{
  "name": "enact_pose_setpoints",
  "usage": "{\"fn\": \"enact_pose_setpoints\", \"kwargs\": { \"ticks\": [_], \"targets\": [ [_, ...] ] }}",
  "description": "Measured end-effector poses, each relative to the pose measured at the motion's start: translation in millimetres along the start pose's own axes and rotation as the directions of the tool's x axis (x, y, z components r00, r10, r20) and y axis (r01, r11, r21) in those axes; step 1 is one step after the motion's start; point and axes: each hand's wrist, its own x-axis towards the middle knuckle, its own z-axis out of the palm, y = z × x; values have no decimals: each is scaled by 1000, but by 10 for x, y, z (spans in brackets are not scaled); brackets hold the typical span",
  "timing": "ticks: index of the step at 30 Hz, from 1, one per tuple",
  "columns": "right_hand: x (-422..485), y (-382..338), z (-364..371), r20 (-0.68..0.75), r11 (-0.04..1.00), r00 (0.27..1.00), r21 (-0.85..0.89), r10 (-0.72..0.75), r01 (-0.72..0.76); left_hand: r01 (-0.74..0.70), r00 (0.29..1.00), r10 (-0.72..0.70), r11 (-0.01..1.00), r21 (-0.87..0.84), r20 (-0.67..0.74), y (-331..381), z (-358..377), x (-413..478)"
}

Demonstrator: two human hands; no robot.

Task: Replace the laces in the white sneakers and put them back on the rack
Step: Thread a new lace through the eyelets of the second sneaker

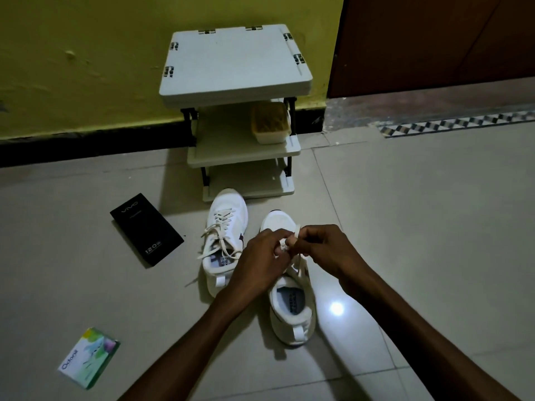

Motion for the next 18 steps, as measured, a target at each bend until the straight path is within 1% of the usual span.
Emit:
{"fn": "enact_pose_setpoints", "kwargs": {
  "ticks": [2, 6, 8, 13, 14, 15, 17, 18],
  "targets": [
    [2, 8, 14, -4, 1000, 1000, 7, -16, 16, 25, 1000, -25, 998, -49, 15, 1, 33, -7],
    [28, 32, 44, -25, 998, 998, -10, -57, 57, 186, 982, -181, 972, -141, 46, -40, 29, -2],
    [30, 46, 53, -45, 998, 997, -6, -61, 61, 245, 969, -237, 941, -233, 63, -87, -46, 6],
    [25, 73, 64, -49, 999, 998, 33, -28, 30, 283, 959, -247, 864, -416, 141, -48, -236, 3],
    [21, 69, 66, -44, 999, 999, 41, -26, 28, 272, 962, -235, 867, -419, 138, -45, -263, 8],
    [15, 61, 68, -42, 998, 999, 49, -27, 29, 252, 967, -220, 887, -386, 126, -49, -280, 22],
    [-6, 41, 68, -44, 998, 999, 64, -26, 29, 197, 979, -181, 957, -213, 90, -63, -306, 50],
    [-13, 35, 69, -47, 997, 999, 67, -21, 24, 170, 984, -161, 977, -130, 81, -63, -309, 60]
  ]
}}
